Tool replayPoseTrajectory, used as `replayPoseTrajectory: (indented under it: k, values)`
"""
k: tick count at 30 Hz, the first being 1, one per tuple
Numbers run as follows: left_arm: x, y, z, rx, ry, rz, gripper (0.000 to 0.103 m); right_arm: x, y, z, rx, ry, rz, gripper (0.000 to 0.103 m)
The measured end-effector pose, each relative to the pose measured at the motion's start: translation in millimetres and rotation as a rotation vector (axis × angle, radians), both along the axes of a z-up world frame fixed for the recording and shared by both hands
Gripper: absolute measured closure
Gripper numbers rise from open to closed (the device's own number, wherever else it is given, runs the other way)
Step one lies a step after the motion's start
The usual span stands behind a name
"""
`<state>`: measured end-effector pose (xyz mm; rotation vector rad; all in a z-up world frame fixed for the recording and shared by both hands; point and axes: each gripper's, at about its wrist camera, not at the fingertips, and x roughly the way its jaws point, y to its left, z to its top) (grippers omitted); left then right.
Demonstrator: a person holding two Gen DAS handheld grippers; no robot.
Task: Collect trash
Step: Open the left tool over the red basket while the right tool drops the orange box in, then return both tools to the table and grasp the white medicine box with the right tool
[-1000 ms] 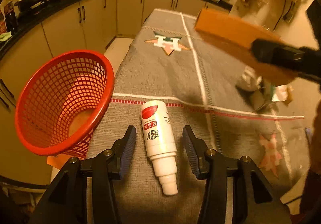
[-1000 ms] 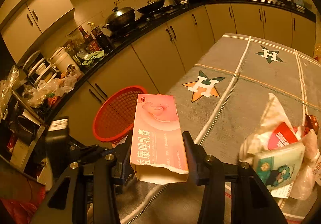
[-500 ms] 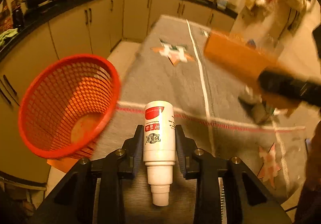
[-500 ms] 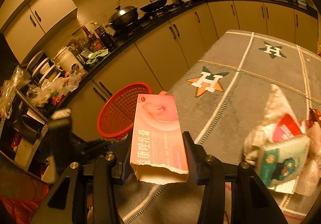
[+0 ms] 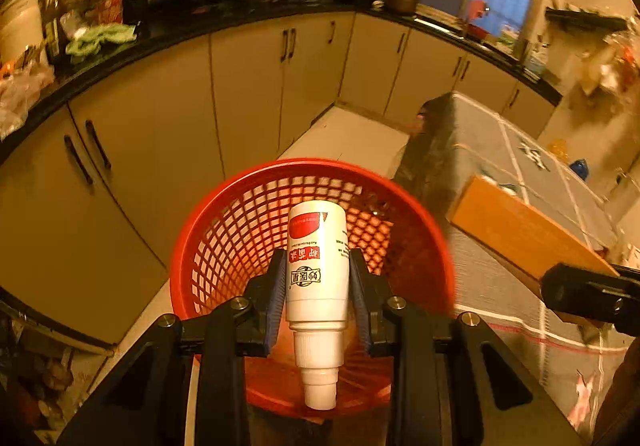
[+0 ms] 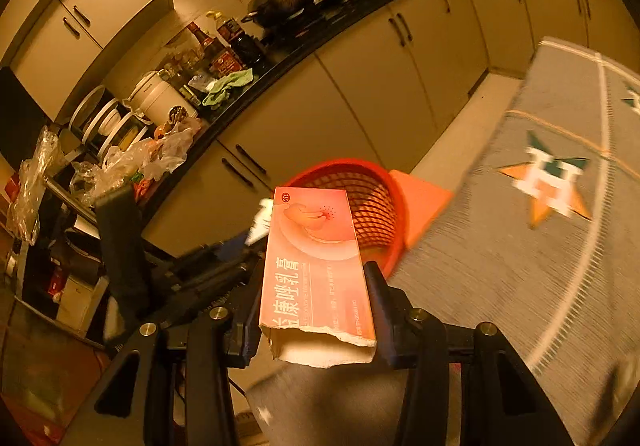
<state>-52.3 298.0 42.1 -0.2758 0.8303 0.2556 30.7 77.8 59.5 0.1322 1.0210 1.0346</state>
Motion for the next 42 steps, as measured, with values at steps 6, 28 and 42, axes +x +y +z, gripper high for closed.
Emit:
replayPoseTrajectory:
  k: [6, 28, 42]
  values:
    - [12, 16, -19, -0.025, 0.04, 0.017, 0.074, 20, 36, -23, -0.027, 0.053, 0.01, 0.051]
    - [-7, -47, 14, 0.001, -0.051, -0.083, 0.059, -35, -67, 24, -0.051, -0.232, -0.166, 0.04]
    - [3, -182, 23, 0.033, -0.045, -0.327, 0.052, -59, -233, 30, -0.009, -0.25, -0.444, 0.037]
